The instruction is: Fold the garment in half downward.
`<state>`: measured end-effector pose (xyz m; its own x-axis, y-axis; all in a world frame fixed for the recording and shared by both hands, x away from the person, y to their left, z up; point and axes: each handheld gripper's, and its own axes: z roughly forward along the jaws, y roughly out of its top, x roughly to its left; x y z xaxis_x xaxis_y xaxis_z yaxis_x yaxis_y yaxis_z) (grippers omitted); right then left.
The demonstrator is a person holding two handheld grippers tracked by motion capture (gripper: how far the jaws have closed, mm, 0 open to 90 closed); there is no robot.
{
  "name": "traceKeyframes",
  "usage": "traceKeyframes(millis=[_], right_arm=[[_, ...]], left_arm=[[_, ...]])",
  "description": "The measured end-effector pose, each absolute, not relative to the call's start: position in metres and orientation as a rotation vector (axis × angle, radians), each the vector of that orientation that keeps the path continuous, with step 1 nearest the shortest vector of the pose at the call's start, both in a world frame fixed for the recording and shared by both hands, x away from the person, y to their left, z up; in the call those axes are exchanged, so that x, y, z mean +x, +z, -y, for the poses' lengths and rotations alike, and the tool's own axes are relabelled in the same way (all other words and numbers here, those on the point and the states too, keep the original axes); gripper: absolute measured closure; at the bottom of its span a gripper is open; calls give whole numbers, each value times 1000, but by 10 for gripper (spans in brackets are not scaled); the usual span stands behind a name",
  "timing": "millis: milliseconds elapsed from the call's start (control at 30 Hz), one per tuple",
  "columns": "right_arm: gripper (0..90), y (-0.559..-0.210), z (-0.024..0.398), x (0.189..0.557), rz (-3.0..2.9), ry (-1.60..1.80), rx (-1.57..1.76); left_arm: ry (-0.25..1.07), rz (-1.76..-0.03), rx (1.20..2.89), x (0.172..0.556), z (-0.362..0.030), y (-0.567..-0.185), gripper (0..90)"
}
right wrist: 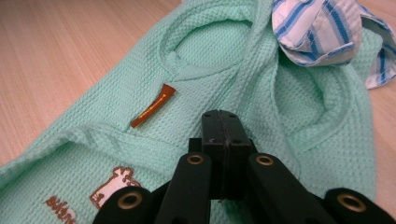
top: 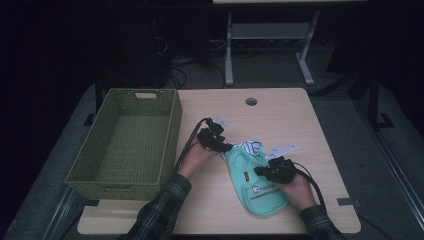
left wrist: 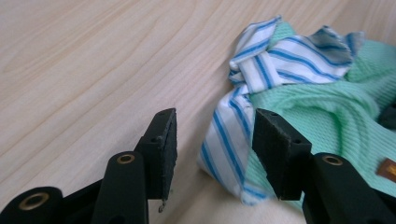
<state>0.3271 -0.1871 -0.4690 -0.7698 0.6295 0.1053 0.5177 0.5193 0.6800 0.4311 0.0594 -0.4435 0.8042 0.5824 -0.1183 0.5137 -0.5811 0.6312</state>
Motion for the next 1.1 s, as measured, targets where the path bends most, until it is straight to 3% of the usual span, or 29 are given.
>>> traceKeyframes(millis=[233, 700, 1100], right_arm=[[900, -469, 186, 327, -2600, 1077, 991], [900, -469, 186, 326, -2594, 1071, 983], [900, -468, 185, 325, -2593, 1064, 974]], left_arm=[[106, -768, 2402, 431, -52, -456, 475], [80, -721, 2321, 443, -32, -440, 457], [24, -651, 2407, 449, -6, -450, 460]])
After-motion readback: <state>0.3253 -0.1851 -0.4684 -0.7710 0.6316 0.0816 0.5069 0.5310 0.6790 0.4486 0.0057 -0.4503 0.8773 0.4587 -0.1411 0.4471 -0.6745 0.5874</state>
